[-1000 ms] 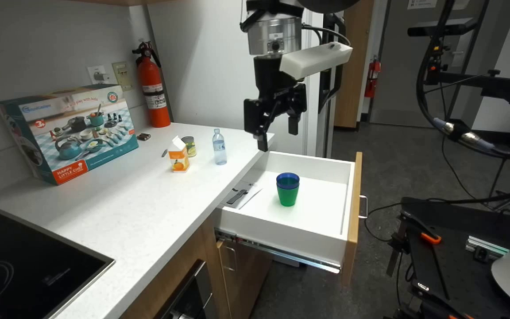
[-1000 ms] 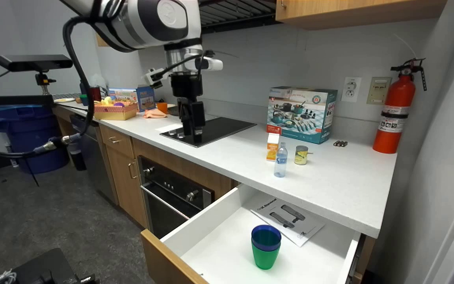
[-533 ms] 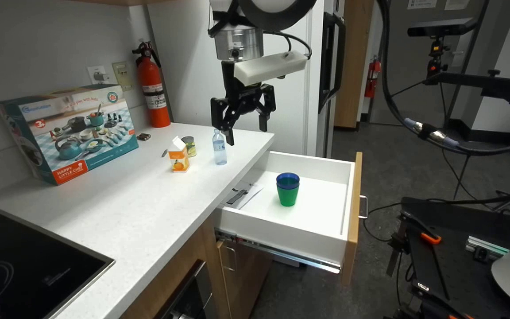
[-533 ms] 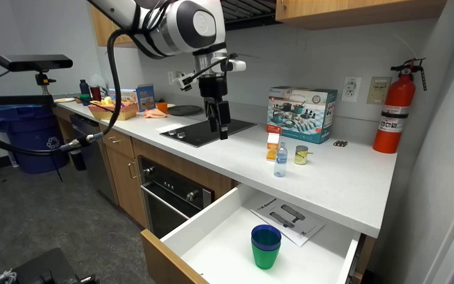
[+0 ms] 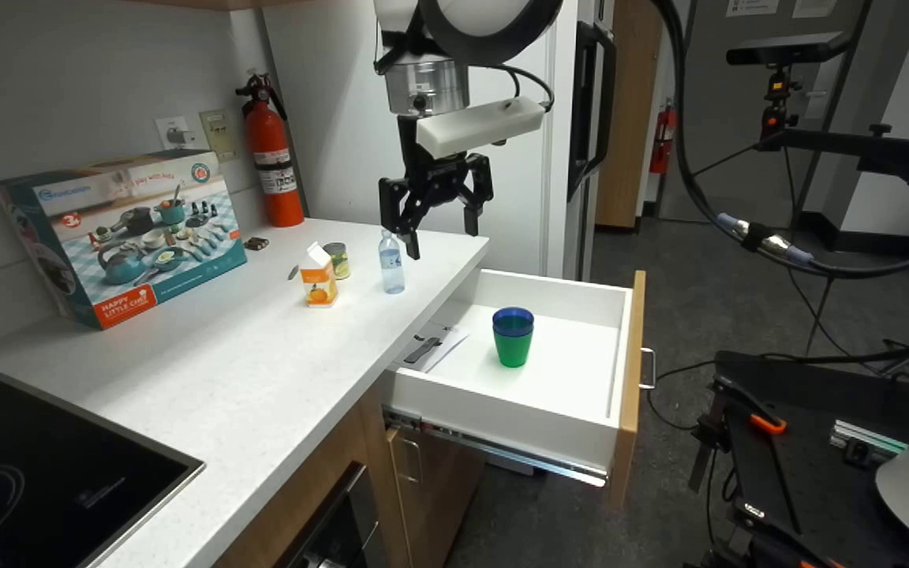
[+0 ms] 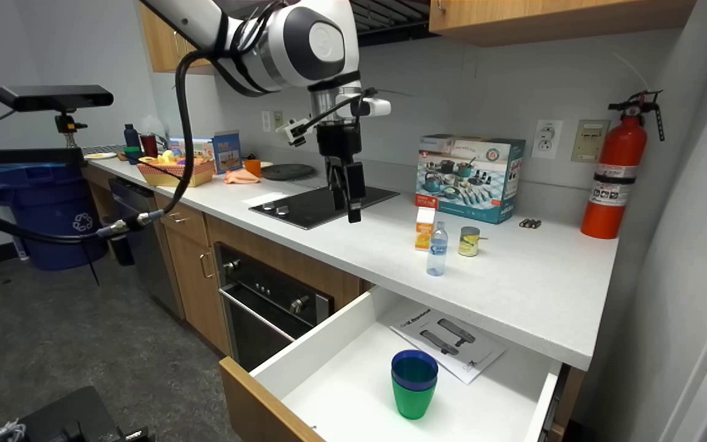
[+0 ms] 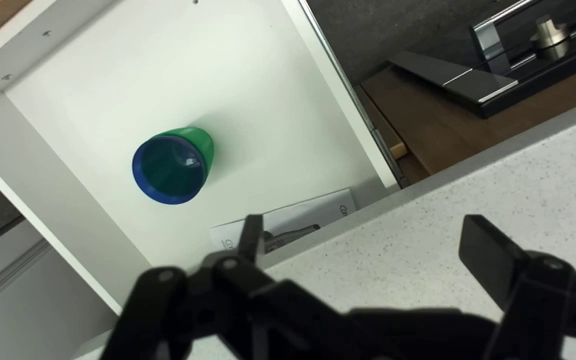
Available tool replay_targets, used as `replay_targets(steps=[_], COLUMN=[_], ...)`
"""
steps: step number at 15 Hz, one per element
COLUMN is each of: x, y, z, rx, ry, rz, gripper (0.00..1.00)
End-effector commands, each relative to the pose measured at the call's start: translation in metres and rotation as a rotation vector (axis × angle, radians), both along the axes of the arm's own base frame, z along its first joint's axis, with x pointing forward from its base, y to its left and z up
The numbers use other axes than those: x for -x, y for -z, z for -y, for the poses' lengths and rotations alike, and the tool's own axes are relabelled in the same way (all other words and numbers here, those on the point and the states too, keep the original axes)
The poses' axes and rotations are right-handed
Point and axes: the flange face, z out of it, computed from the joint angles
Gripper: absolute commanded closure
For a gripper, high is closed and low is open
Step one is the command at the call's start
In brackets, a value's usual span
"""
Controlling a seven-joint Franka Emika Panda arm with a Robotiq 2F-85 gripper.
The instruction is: Put the bottle on the counter in the open drawer
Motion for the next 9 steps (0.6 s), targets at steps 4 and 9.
replay_targets(steps=[4,9], x=[-0.040,-0.082], y=[0.009,0.016], z=[0.033,0.039], rx=[0.031,0.053], ry=[0.093,0.114], rz=[0.049,0.095], gripper=[0.00,0.00])
